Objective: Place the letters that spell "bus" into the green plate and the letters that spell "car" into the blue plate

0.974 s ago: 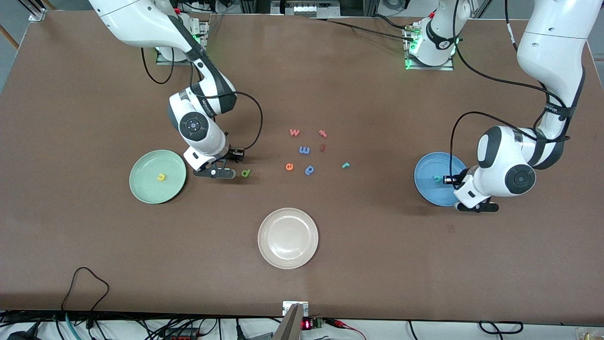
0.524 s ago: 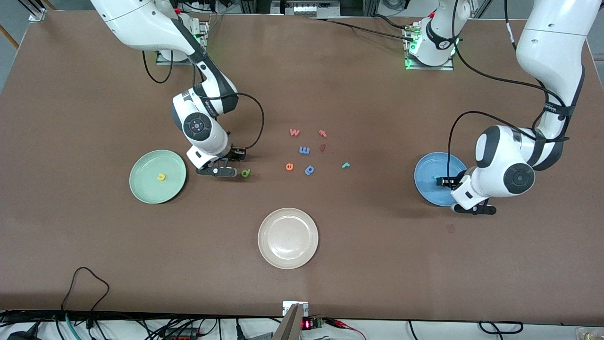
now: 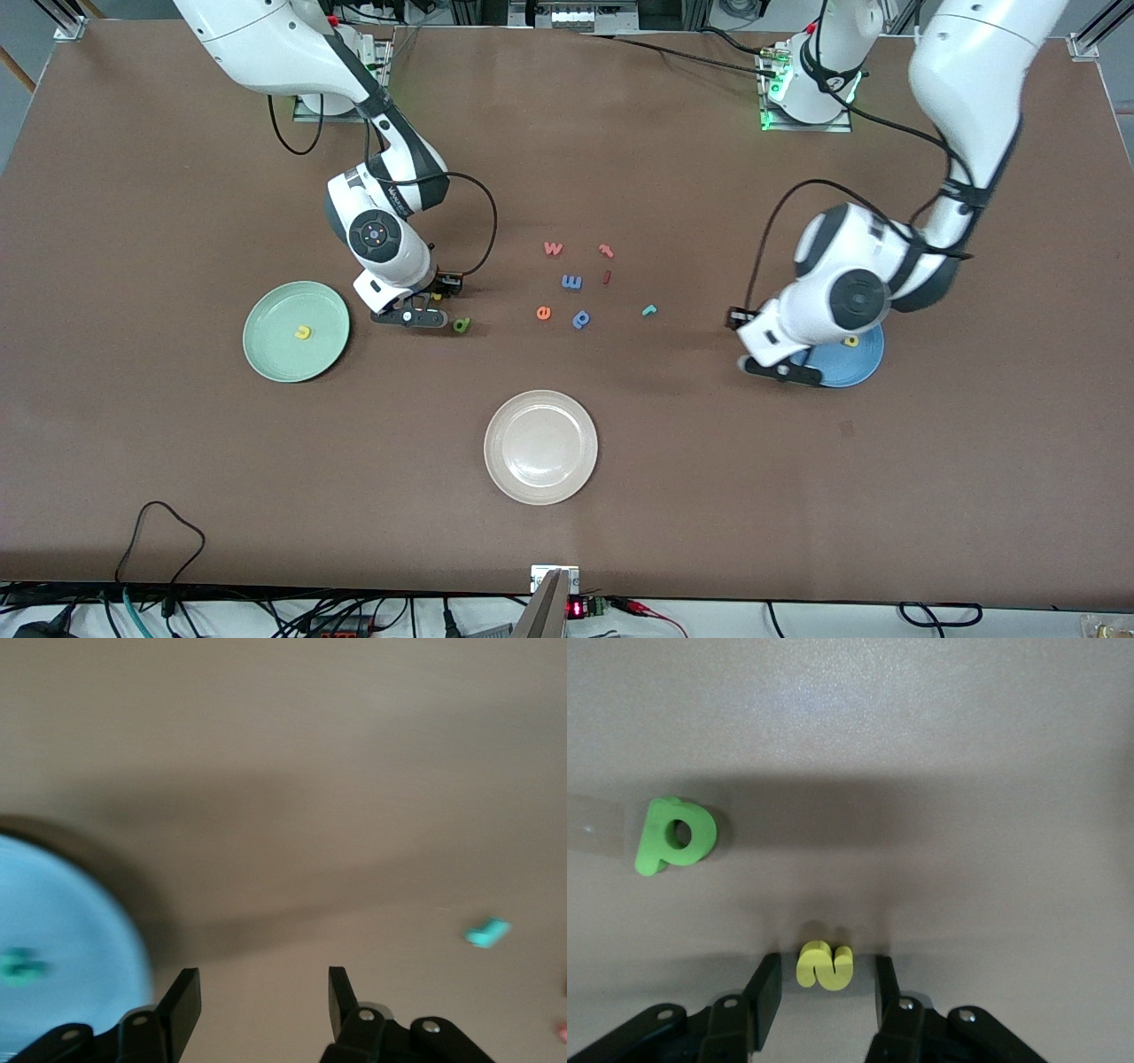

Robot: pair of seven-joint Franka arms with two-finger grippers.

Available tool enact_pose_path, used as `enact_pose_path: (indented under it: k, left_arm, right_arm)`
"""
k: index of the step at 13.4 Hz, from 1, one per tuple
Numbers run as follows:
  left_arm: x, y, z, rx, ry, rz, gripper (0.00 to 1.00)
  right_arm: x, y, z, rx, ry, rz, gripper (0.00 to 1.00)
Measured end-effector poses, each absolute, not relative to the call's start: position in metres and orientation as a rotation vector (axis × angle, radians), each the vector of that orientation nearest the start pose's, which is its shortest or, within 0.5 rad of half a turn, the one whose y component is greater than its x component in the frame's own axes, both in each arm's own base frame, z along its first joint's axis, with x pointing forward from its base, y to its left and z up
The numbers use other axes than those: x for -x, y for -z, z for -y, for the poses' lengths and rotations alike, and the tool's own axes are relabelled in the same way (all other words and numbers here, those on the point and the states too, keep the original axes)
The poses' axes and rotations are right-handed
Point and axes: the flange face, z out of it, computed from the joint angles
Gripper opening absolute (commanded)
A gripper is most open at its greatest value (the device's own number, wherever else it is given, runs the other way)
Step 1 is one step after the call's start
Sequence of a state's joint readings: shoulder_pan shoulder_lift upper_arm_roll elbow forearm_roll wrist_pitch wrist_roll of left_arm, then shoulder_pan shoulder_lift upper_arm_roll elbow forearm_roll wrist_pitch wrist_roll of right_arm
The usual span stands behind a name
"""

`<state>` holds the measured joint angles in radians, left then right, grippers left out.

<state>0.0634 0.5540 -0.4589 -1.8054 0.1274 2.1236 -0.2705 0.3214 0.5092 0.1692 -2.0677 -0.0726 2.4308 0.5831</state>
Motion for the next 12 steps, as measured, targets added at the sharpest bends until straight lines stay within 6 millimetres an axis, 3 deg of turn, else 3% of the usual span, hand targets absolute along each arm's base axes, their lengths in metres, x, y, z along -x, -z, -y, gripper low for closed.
enact_pose_path:
  k: [3, 5, 8, 12]
  left_arm:
    - [-0.556, -0.244, 0.301, 3.16, -0.356, -0.349, 0.54]
    - [-0.539, -0.235, 0.331, 3.147, -0.371, -0.398, 0.54]
    - [-0.539, -0.224, 0.341, 3.178, -0.319, -0.417, 0.54]
    - [-0.537, -0.202, 0.346, 3.131, -0.264, -0.517, 0.53]
  right_arm:
    - [-0.506, -0.174, -0.271, 3.169, -0.219, -0.079, 0.4]
    - [-0.506, -0.174, -0.271, 3.168, -0.216, -0.078, 0.29]
    - [-0.506, -0.175, -0.272, 3.166, -0.209, -0.078, 0.08]
    - [-0.51, -0.178, -0.269, 3.164, -0.199, -0.087, 0.0]
